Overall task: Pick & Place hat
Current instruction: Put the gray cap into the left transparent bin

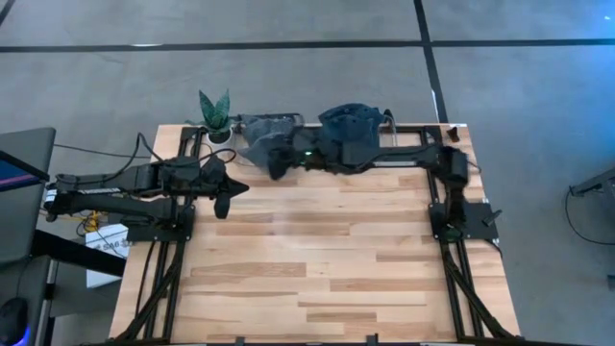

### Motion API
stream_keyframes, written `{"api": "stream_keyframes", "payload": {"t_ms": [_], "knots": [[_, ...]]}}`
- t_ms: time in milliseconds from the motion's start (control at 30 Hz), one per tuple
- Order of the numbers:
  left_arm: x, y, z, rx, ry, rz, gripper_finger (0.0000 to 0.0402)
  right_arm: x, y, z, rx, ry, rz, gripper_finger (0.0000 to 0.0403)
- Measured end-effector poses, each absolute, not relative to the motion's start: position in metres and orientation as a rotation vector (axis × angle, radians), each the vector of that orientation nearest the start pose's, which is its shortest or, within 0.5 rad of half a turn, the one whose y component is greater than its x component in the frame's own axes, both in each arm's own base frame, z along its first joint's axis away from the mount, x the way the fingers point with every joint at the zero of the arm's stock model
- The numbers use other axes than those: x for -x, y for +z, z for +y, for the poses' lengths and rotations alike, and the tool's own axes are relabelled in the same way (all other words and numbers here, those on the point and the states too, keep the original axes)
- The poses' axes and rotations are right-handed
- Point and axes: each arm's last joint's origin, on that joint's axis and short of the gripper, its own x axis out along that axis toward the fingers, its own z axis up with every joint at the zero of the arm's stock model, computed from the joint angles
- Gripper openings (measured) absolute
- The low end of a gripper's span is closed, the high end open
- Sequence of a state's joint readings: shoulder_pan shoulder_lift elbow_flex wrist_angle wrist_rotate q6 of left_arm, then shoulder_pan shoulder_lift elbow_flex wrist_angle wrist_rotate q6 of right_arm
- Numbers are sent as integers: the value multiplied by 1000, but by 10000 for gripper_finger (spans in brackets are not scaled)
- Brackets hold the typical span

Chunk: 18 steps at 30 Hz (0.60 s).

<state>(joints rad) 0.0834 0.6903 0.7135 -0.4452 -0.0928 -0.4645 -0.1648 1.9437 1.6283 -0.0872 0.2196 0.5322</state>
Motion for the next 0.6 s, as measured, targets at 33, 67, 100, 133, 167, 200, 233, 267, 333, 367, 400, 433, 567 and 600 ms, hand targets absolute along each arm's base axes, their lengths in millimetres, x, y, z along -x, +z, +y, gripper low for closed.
{"api": "stream_keyframes", "payload": {"t_ms": [33,67,100,133,167,200,233,267,333,367,400,433,567,600], "knots": [[-147,298,15,453,270,372,0,-459,290,-82,-503,-444,288,40],[-147,298,15,450,277,372,0,-466,287,-86,-494,-428,307,21],[-147,298,15,450,280,371,0,-473,288,-91,-493,-426,315,13],[-147,298,16,449,282,370,0,-479,290,-97,-505,-432,314,13],[-147,298,15,449,281,372,0,-485,291,-105,-516,-453,330,14],[-147,298,15,449,282,372,0,-488,291,-115,-523,-478,358,13],[-147,298,15,451,282,372,0,-490,287,-124,-527,-511,412,9],[-147,298,15,459,283,372,0,-493,282,-132,-529,-541,461,5],[-147,298,15,467,285,371,0,-497,269,-150,-546,-584,536,3],[-147,298,15,469,286,370,0,-497,262,-157,-564,-600,588,4],[-147,298,15,469,286,370,0,-498,257,-165,-576,-608,611,3],[-147,298,15,470,286,370,0,-500,252,-171,-582,-610,619,2],[-147,297,15,472,288,378,0,-503,242,-180,-589,-609,640,1],[-147,297,15,473,289,379,0,-504,245,-178,-586,-594,638,1]]}}
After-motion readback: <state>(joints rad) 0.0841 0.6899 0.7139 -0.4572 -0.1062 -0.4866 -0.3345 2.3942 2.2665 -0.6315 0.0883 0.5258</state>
